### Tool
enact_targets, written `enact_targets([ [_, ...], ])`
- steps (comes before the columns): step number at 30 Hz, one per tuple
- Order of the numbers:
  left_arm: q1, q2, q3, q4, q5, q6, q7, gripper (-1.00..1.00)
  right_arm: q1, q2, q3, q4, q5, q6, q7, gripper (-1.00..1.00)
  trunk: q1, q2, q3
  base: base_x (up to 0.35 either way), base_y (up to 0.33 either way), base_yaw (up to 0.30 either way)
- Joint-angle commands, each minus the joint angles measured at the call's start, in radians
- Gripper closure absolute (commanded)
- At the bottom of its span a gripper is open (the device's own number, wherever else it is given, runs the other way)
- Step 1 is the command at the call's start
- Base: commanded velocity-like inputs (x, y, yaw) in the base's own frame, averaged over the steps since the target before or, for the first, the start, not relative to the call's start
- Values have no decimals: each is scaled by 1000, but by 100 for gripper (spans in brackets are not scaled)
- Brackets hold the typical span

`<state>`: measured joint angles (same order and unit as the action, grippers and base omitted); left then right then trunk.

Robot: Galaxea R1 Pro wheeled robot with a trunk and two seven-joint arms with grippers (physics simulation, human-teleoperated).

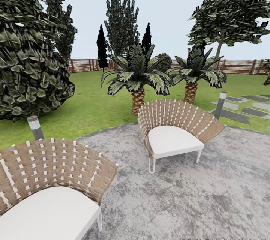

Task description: In the garden, pick up the pesticide atomizer on the floor and spray pesticide onto both trees until each tree trunk is fully covered.

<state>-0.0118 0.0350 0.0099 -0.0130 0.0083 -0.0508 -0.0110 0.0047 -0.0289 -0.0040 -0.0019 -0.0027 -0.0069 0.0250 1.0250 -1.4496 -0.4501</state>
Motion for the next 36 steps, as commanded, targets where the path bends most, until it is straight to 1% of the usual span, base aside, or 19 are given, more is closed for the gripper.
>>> enact_targets([
  [1,0,0,1,1,1,-4,-1,-100,0,0,-1,0,0,-1,3,-100,0,0,-1,0,0,-284],
  [14,0,0,1,2,1,-26,-12,-100,0,-1,-1,0,0,-1,3,-100,0,0,-1,0,0,-284],
  [36,0,0,1,2,1,-32,-15,-100,0,0,0,0,0,-1,3,-100,0,0,-1,0,0,-284],
])
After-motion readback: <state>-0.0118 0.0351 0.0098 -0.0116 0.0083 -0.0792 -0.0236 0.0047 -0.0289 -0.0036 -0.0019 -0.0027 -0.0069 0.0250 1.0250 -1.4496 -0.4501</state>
